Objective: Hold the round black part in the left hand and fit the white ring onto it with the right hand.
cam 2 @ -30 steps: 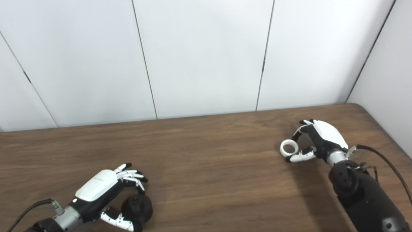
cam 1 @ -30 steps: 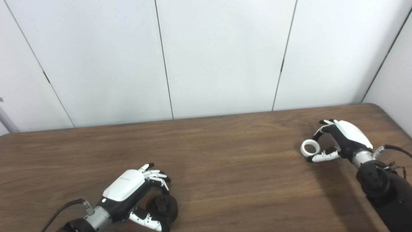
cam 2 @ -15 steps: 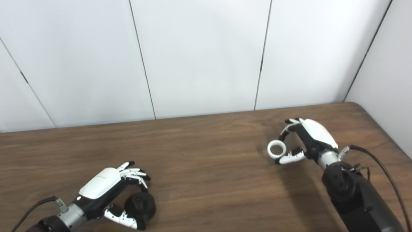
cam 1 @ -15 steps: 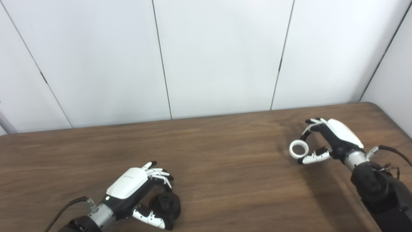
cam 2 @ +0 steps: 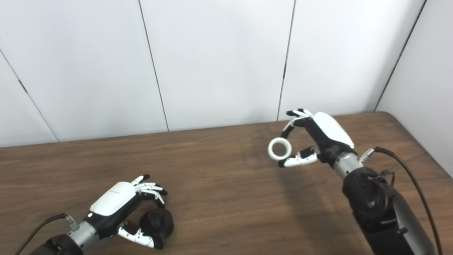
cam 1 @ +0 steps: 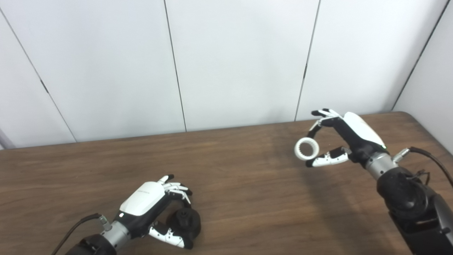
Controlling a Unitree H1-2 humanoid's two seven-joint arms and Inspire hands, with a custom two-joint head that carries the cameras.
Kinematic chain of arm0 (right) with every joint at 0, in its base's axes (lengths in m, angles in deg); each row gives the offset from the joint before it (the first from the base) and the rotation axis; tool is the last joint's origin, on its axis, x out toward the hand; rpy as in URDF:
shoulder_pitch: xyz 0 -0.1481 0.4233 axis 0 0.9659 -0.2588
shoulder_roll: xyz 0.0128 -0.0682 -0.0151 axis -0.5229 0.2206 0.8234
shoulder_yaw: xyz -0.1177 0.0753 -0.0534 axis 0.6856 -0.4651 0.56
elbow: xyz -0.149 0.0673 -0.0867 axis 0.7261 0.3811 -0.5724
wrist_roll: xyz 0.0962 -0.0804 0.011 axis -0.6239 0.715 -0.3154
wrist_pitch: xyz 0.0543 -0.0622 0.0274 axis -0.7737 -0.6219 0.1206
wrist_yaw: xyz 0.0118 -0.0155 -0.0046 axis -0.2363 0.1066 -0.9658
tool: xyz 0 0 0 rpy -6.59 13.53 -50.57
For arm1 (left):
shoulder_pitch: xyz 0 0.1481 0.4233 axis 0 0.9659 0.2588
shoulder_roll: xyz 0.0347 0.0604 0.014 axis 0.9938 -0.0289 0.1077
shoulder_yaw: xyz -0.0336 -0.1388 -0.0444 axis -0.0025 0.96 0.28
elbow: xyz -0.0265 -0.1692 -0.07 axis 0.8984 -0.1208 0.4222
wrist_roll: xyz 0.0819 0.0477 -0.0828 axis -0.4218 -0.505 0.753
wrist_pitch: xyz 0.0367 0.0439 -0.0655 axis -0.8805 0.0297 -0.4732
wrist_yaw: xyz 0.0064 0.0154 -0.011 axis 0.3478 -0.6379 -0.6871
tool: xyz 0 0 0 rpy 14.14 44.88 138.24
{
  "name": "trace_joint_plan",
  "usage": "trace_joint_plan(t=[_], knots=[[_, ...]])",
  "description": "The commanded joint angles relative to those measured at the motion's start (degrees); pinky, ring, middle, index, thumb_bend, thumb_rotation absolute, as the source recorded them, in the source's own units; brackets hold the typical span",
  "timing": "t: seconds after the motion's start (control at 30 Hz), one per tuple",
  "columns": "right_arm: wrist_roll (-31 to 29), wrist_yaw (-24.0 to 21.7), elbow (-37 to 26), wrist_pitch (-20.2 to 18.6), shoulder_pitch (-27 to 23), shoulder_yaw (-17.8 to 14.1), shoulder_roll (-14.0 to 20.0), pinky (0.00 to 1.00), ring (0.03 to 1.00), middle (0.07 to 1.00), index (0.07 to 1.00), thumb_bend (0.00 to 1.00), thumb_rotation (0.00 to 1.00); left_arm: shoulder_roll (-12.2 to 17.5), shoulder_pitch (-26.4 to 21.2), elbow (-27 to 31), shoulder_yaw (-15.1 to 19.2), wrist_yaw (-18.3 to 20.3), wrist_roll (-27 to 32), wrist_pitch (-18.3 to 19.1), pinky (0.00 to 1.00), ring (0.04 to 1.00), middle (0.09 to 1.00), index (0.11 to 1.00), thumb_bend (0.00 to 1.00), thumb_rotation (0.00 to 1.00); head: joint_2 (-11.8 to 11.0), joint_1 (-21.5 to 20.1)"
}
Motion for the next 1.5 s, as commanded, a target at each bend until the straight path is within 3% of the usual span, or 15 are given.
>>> trace_joint_plan(t=[0.0, 0.27, 0.67, 0.97, 1.13, 1.47], knots=[[-0.84, -0.77, -3.45, 0.73, -1.06, -0.01, -0.40, 0.92, 0.987, 0.909, 0.477, 0.51, 0.12, -0.05, -2.06, -0.06, -0.35, -0.38, -0.99, 0.53, 1.00, 0.861, 0.799, 0.483, 0.51, 0.06, 0.11, 0.70], [-0.57, -2.32, -5.54, 2.65, 1.04, 3.08, -3.94, 0.94, 0.992, 0.914, 0.477, 0.51, 0.12, -1.95, -3.38, -0.58, -1.69, 0.51, -1.61, 2.78, 1.00, 0.862, 0.796, 0.483, 0.51, 0.06, 0.39, 2.75], [1.40, -2.28, -0.63, 8.51, 2.62, 10.49, -10.12, 0.98, 1.000, 0.923, 0.476, 0.51, 0.13, -4.72, -4.53, -2.31, -4.22, 0.88, -2.39, 5.48, 1.00, 0.863, 0.795, 0.483, 0.51, 0.06, 0.53, 4.14], [1.86, -2.28, 0.83, 9.77, 2.40, 11.65, -12.65, 1.00, 1.000, 0.925, 0.476, 0.51, 0.13, -6.06, -4.43, -2.45, -5.36, -0.12, -2.80, 5.84, 1.00, 0.852, 0.790, 0.482, 0.51, 0.06, 0.73, 4.80], [1.76, -2.50, 0.97, 9.85, 2.38, 11.64, -13.47, 1.00, 1.000, 0.927, 0.476, 0.51, 0.13, -6.32, -4.35, -0.02, -6.33, 2.16, -3.76, 9.01, 1.00, 0.865, 0.801, 0.482, 0.51, 0.06, 1.02, 5.41], [1.06, -2.55, 2.43, 11.04, 1.70, 11.90, -15.13, 1.00, 1.000, 0.931, 0.476, 0.51, 0.13, -6.39, -4.12, 0.88, -7.14, 2.15, -3.62, 9.66, 1.00, 0.864, 0.802, 0.481, 0.51, 0.06, 1.46, 5.93]])
